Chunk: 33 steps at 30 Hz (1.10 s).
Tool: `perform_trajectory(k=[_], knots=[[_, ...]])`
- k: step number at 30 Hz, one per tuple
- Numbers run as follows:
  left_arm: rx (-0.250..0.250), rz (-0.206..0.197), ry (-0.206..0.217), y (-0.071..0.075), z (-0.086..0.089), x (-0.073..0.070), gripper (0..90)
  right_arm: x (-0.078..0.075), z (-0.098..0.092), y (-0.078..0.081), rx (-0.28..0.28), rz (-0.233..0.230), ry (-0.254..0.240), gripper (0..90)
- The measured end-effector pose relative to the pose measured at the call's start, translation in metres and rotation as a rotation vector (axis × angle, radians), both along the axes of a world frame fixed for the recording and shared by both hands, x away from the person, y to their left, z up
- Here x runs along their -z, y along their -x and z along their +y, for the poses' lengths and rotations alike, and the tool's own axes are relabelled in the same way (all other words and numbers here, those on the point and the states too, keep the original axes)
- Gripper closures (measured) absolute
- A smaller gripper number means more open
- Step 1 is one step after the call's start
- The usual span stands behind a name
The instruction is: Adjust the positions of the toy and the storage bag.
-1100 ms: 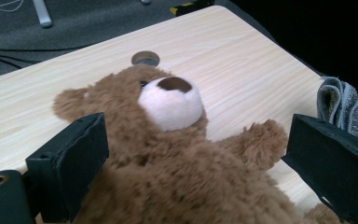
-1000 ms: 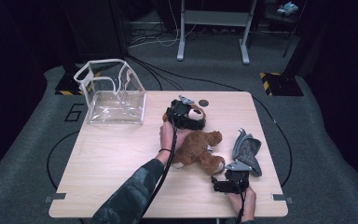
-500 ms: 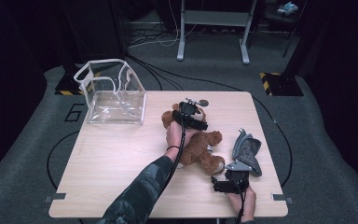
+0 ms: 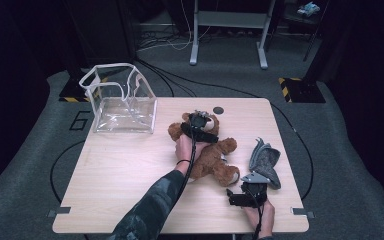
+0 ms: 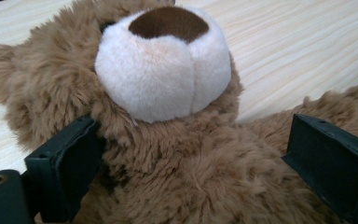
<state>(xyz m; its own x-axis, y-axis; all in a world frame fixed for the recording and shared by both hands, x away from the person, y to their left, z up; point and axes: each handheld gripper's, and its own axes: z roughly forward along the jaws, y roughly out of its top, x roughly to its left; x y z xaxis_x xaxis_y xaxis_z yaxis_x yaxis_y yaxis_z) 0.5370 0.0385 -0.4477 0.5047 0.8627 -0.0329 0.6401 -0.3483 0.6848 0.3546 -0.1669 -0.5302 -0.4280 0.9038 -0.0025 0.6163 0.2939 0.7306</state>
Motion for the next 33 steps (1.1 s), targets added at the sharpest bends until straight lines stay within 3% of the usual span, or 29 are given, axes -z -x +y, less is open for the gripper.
perform_trajectory(k=[10, 14, 16, 17, 19, 22, 28, 33], knots=[[-0.034, 0.041, -0.019, -0.006, 0.006, 0.016, 5.6, 0.0, 0.0, 0.0, 0.001, 0.003, -0.002, 5.3], [-0.041, 0.062, -0.013, -0.007, 0.01, 0.018, 15.3, 0.0, 0.0, 0.0, -0.003, 0.001, 0.001, 5.3], [-0.043, 0.044, 0.011, -0.006, 0.012, 0.02, 25.3, 0.0, 0.0, 0.0, -0.003, 0.002, 0.001, 5.3], [-0.034, 0.049, 0.004, -0.006, 0.014, 0.02, 30.3, 0.0, 0.0, 0.0, -0.003, 0.002, 0.001, 5.3], [-0.031, 0.019, 0.022, -0.005, 0.018, 0.022, 41.2, 0.0, 0.0, 0.0, -0.003, 0.002, 0.001, 5.3], [-0.028, -0.007, 0.031, -0.002, 0.02, 0.023, 51.5, 0.0, 0.0, 0.0, -0.003, 0.001, 0.001, 5.3], [-0.004, -0.091, 0.018, 0.006, 0.02, 0.02, 60.8, 0.0, 0.0, 0.0, -0.003, 0.002, 0.001, 5.3], [0.01, -0.123, 0.067, 0.011, 0.026, 0.017, 61.5, 0.0, 0.0, 0.0, 0.001, 0.001, -0.002, 5.4]])
